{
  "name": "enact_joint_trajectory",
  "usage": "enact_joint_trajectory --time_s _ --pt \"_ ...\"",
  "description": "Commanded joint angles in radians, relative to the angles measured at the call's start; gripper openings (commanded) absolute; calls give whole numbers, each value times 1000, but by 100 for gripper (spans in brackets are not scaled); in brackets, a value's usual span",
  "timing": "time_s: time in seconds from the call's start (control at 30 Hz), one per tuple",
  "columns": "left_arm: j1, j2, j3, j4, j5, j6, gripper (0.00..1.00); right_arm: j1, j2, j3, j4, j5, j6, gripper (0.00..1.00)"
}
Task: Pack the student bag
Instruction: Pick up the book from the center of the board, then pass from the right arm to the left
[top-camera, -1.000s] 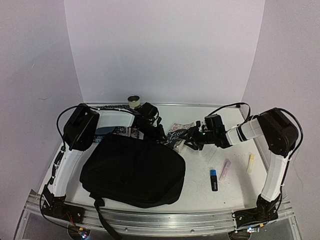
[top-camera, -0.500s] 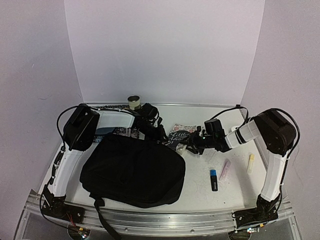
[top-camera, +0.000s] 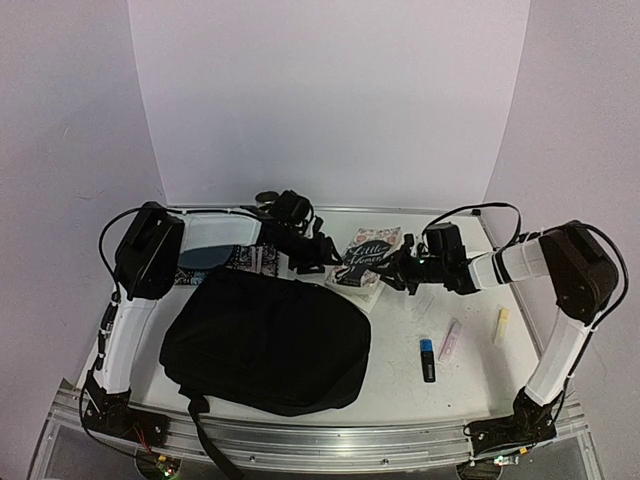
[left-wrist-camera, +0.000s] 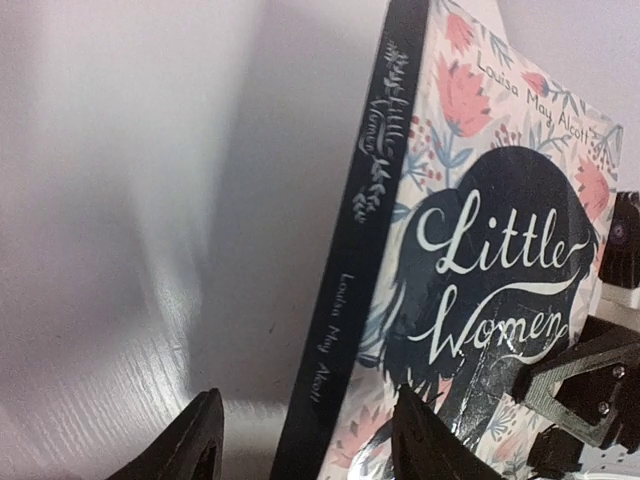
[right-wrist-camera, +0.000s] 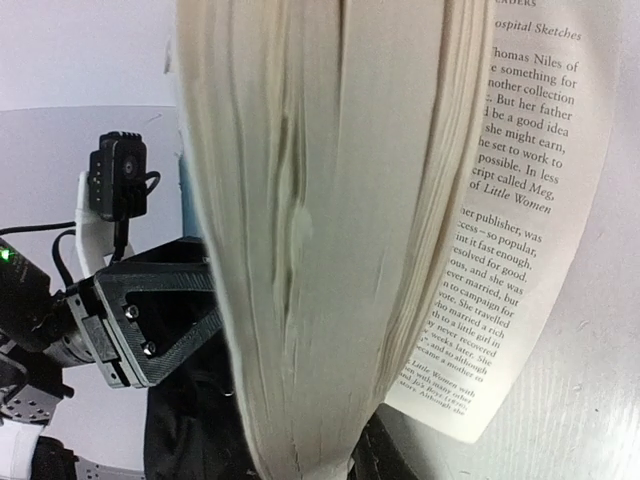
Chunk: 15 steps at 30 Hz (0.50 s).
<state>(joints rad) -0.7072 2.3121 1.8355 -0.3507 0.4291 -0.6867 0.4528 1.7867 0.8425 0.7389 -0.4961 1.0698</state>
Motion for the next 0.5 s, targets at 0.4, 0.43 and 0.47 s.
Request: enact_joint_trajectory --time_s 0.4,0.43,0.47 --pt "62 -230 -87 267 229 -99 73 -32 -195 102 72 -265 -114 0" --pt "63 -230 -86 268 235 -98 73 -31 -202 104 72 -274 -114 0" --pt "63 -228 -86 268 243 -98 74 -31 -206 110 72 -288 -114 0"
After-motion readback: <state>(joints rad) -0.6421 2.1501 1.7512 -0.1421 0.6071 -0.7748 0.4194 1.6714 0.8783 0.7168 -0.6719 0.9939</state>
